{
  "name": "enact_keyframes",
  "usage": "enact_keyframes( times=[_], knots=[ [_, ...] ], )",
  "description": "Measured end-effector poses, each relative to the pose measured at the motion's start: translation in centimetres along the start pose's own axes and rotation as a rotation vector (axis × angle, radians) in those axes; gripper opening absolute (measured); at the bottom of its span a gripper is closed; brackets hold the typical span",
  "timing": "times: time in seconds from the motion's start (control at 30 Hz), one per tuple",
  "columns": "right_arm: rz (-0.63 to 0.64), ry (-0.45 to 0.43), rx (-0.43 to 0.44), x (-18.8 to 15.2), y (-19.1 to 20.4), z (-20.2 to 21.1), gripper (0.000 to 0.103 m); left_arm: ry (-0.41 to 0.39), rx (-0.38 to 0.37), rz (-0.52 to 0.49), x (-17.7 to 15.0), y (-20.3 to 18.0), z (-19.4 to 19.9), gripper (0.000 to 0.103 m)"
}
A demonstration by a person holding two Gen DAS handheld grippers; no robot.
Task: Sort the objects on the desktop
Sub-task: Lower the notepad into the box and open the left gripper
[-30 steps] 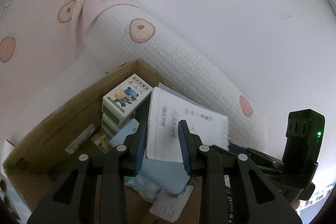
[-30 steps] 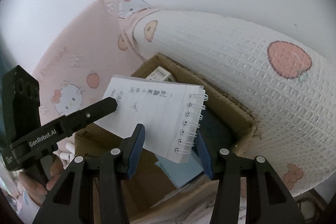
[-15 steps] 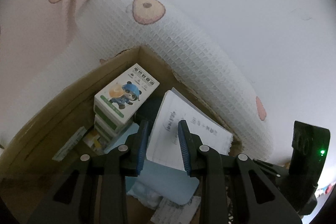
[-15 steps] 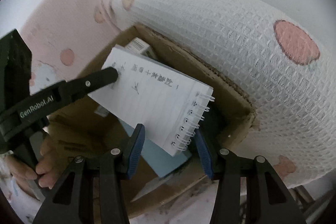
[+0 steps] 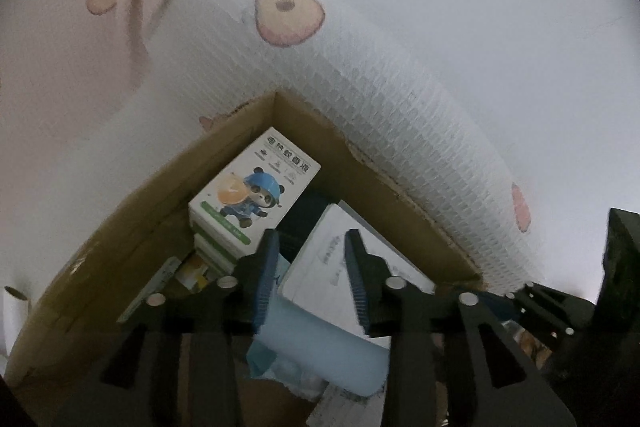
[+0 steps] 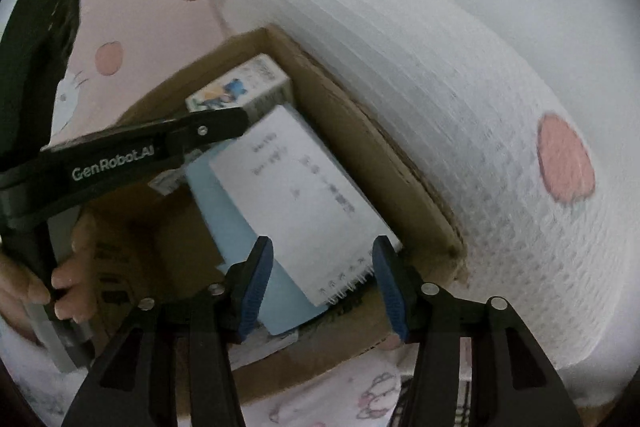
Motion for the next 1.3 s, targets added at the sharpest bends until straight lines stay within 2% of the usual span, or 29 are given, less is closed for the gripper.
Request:
enact_keyframes(
  times=[0.03, 0.1, 0.23, 0.37, 0.53, 0.73, 0.87, 1.03, 1.1, 1.17, 1.3],
  knots=[
    [0.033, -0.007, 0.013, 0.0, 0.3, 0.1, 0.058, -0.006, -0.007, 0.000, -0.2, -0.1, 0.5, 0.041],
    [0.110, -0.027, 0.005, 0.0, 0.9, 0.2, 0.061, -0.009, -0.018, -0.005, -0.7, -0.3, 1.1, 0.041],
    [0.240, -0.037, 0.009, -0.2, 2.1, -0.2, 0.062, 0.006, -0.050, 0.013, -2.1, -0.6, 1.2, 0.041],
    [0.272, -0.005, 0.044, -0.1, 2.4, -1.8, 0.062, 0.032, -0.109, 0.074, -2.6, 0.3, 0.9, 0.041],
    [0.318, 0.050, -0.028, -0.5, 1.8, -4.0, 0.062, 0.044, -0.127, 0.117, -3.8, 0.4, -0.3, 0.035],
    [0.414, 0.022, -0.101, -0.8, 1.9, -4.4, 0.063, 0.056, -0.125, 0.110, -4.3, 0.1, -1.0, 0.035],
    [0.412, -0.014, -0.115, -0.6, 1.6, -4.4, 0.063, 0.062, -0.119, 0.091, -4.5, -0.4, -0.9, 0.035],
    [0.328, -0.033, -0.116, 0.0, 0.5, -4.5, 0.063, 0.065, -0.129, 0.123, -4.6, -0.3, -1.4, 0.035],
    [0.326, -0.031, -0.111, 0.0, 0.3, -4.6, 0.063, 0.063, -0.163, 0.137, -4.5, -0.5, -1.6, 0.035],
    [0.342, -0.036, -0.114, -0.1, 0.3, -4.5, 0.063, 0.067, -0.191, 0.139, -4.4, -0.9, -1.9, 0.028],
    [0.327, -0.038, -0.095, -0.4, -0.3, -4.3, 0.063, 0.086, -0.221, 0.140, -4.4, -2.1, -2.5, 0.027]
  ],
)
Point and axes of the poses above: each gripper's, at about its wrist camera, not at the fingertips, and z roughly against the way its jaws point, y to its left, x to its top, the point moved 5 cm from there along -z, roughly the way its jaws point, and after that the axes turned 4 degrees about z, right-handed, at the moved point
